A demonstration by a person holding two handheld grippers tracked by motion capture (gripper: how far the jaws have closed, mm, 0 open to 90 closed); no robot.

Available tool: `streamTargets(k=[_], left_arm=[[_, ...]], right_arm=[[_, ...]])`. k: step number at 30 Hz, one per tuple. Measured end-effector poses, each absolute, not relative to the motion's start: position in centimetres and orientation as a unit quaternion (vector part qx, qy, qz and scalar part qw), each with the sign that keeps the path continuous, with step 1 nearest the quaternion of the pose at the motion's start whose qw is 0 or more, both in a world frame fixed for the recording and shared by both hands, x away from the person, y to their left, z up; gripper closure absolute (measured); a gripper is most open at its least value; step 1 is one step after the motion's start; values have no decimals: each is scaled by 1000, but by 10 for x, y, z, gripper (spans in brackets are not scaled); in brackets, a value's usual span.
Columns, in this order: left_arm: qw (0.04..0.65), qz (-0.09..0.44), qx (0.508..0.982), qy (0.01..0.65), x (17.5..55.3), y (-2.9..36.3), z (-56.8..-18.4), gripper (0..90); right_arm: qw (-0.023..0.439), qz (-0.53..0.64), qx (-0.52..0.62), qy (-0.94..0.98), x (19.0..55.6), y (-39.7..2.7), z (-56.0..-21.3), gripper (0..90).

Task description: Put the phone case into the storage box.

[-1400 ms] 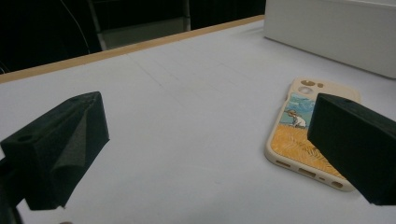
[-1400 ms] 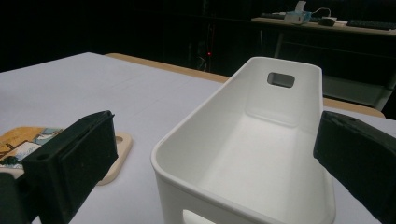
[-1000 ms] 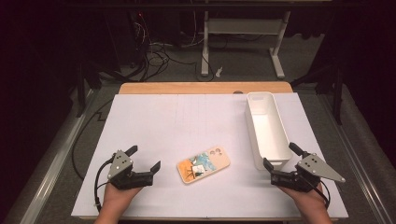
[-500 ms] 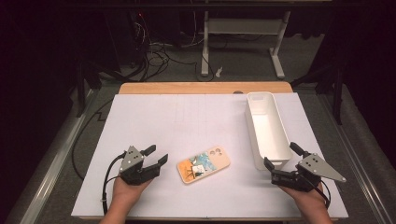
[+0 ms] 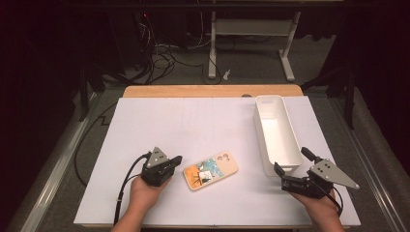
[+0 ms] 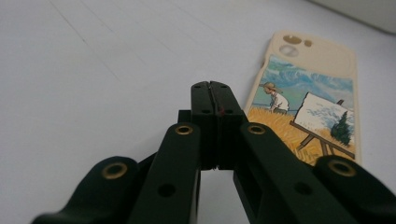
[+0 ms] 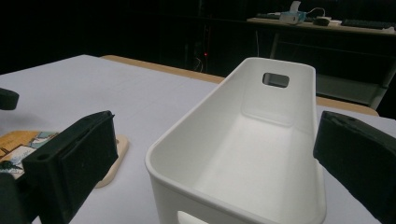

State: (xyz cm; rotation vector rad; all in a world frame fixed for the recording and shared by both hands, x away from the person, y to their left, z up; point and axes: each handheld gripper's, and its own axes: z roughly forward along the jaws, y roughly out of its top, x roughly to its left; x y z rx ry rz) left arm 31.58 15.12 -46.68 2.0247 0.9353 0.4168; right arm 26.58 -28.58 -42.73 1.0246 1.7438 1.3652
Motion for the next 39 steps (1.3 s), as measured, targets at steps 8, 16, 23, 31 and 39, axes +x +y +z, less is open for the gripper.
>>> streamTargets(k=[8,16,23,31,39], left_arm=[[374,155,839,364,321,135,-477,896],[380,149,839,360,317,135,-474,896],[359,155,843,370,320,137,-478,896],[357,147,847,365,318,136,-478,896],[354,140,854,355,312,133,-478,897]], right_arm=[[344,525,395,671,266,-286,-428,1],[345,524,398,669,266,-287,-427,2],[345,524,399,669,265,-287,-427,2],[346,524,399,668,266,-287,-427,2],[345,525,399,668,265,-287,-427,2]])
